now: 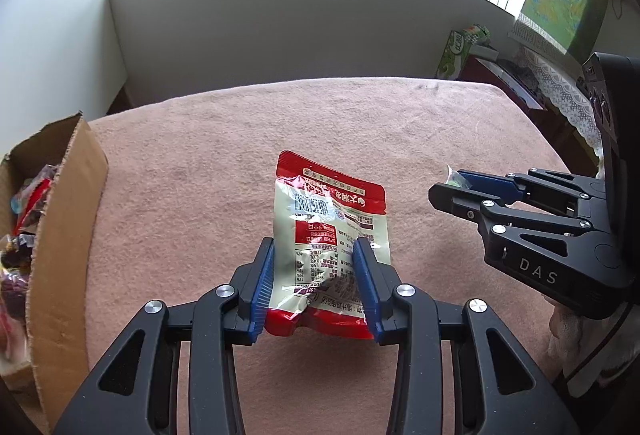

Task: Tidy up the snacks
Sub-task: 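Carry the snack bag and green wrapped candy over the box with both grippers, then open both grippers to drop the snack bag and green candy into the box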

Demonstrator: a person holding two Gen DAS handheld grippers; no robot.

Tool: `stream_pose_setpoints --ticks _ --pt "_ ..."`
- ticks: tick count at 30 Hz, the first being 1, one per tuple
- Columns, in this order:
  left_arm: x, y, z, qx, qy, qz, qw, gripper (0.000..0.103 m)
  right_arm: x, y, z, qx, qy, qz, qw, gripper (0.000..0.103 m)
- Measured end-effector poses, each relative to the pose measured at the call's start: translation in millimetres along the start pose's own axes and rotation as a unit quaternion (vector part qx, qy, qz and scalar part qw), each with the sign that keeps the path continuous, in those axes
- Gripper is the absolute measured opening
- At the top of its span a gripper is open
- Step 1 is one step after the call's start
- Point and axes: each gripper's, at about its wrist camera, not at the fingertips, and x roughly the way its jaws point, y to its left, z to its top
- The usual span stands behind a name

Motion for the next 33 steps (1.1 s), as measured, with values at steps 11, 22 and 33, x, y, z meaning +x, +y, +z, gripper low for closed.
stream_pose_setpoints --ticks 11,22,33 --pt "-45.7 22.0 0.9 -0.026 -0.084 -0.018 0.9959 0.037 -29.9 31.3 9.9 -0.018 -0.05 0.015 0.998 0.029" --pt "-70.1 61.3 2.0 -0.059 -0.131 -0.017 0.9895 0.037 -30.9 79.0 40.9 -0.041 -0.078 0.015 0.996 0.029" --pt "-101.6 99.3 -20.7 -0.076 -0.158 0.019 0.9843 0.037 -27.4 123.9 61.4 -0.048 -0.095 0.042 0.993 0.029"
